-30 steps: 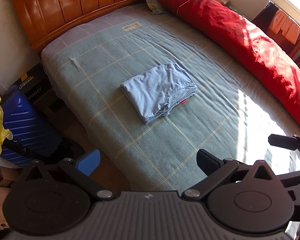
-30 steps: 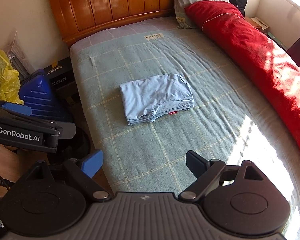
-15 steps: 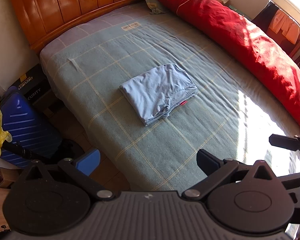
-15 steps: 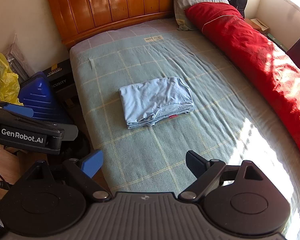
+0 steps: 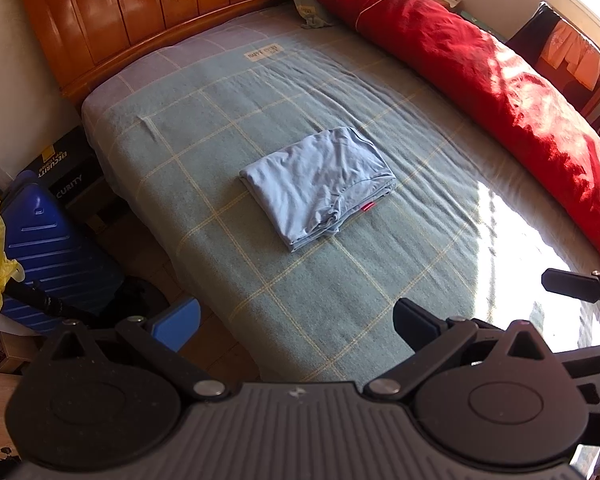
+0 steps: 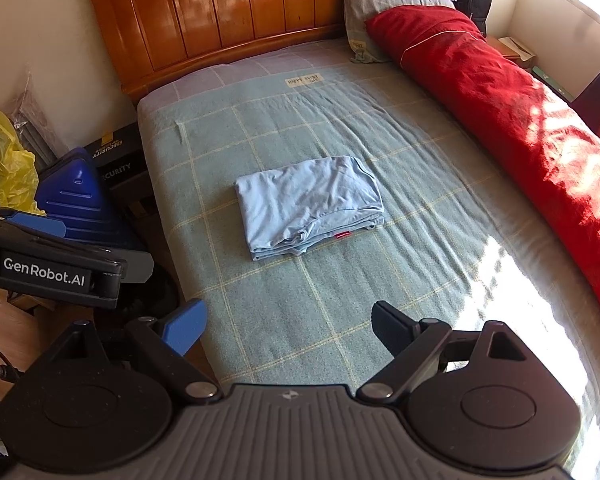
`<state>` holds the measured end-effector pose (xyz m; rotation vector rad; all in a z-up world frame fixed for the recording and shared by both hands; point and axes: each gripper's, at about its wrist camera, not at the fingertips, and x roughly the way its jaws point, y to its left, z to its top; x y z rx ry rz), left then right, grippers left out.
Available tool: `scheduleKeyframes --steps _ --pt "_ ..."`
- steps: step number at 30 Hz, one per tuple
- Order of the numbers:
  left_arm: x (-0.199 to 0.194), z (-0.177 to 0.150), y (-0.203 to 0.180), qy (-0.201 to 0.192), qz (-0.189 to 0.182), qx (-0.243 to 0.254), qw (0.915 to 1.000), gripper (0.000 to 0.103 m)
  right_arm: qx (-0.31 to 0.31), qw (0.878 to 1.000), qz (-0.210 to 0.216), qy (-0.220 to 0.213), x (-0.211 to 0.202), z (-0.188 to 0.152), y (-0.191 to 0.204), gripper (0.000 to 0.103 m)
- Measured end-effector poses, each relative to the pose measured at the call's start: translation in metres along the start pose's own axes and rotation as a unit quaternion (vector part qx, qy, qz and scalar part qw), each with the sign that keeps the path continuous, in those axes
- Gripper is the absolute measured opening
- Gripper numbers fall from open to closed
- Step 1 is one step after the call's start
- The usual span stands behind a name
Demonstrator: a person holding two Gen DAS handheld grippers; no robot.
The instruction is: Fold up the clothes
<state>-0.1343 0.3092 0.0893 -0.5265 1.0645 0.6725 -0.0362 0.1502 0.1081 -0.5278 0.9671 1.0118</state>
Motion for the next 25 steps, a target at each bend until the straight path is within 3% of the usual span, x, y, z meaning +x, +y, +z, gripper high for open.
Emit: scheduleKeyframes --steps 25 --pt "0.0005 0.0035 -0.0058 0.0 0.003 -0.002 1.0 0.102 -0.001 1.0 0.002 -0.008 -0.0011 0.0028 -0.0063 0.096"
